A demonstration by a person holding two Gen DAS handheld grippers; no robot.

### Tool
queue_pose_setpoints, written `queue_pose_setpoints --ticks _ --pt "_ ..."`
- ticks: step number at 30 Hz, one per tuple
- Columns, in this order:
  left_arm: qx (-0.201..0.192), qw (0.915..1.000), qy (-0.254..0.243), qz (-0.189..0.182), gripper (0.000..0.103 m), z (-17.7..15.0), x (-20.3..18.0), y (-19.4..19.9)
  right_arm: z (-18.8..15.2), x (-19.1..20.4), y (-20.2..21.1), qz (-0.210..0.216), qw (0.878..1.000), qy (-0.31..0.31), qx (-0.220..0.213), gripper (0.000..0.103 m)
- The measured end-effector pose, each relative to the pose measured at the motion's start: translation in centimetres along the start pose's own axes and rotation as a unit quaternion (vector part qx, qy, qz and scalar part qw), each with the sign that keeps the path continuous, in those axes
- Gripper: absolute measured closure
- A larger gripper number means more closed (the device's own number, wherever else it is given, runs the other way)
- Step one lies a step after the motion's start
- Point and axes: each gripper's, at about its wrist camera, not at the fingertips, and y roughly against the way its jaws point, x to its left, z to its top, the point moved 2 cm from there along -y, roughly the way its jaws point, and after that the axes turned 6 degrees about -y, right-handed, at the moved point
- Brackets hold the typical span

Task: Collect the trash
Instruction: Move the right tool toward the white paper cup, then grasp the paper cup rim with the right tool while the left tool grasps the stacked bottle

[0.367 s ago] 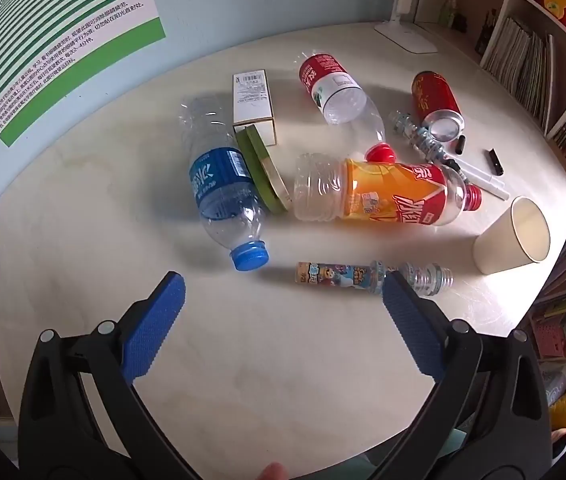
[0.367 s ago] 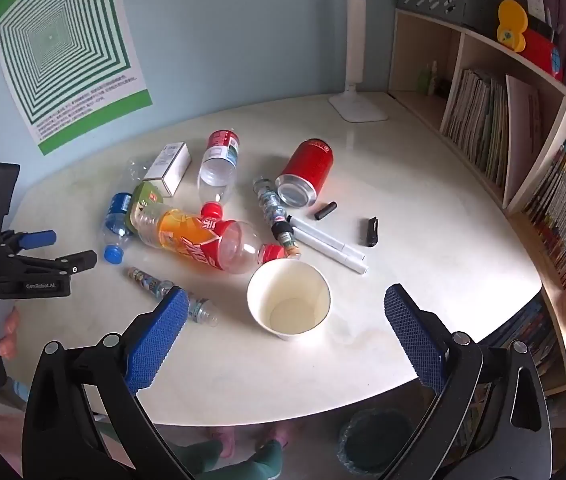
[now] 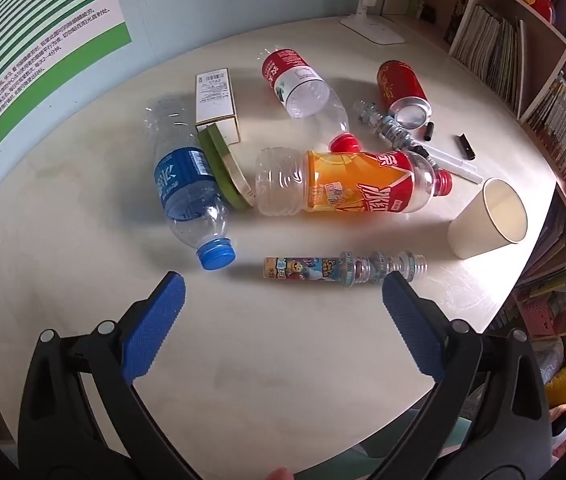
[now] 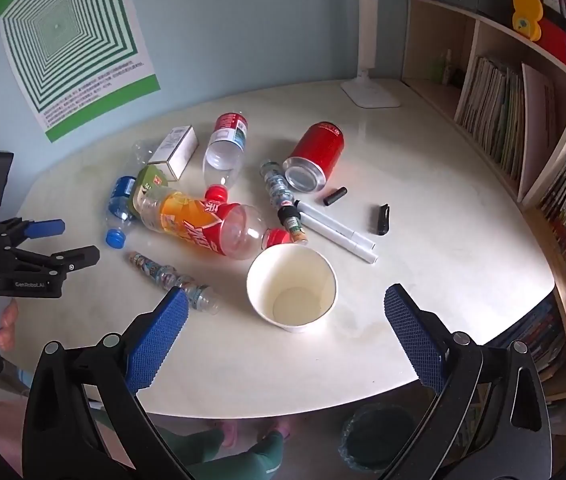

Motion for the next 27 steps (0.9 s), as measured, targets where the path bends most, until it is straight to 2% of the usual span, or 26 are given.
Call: queue_pose_setpoints --ticks 4,16,19,22,27 --pt "-0.006 0.9991 -0.036 -0.02 0.006 0.0 -1.2 -0.6 0.4 -1.2 -0.1 0.015 1.0 -0.005 0.006 0.006" --pt "-0.007 0.9898 -0.126 -0.068 0.006 0.2 -4.8 -3.2 0.8 -2.9 -1.8 0.013 0.999 0.022 0.027 0.006" --pt "0.003 0.9847 -0.145 -0.097 0.007 0.7 -4.3 -3.7 0.7 -3.2 -2.8 0.021 0.999 0.025 0.038 0.007" --pt "0.009 0.9781 -0.178 -0.109 0.007 0.8 -4.8 -4.4 0.7 -3.3 -3.7 0.032 0.998 0.036 0.046 0.007" --pt "0.026 0.9632 -0.248 -0.101 0.01 0.6 -5.6 -6.2 1.0 -3.8 -5.6 0.046 0.995 0.053 0.064 0.008"
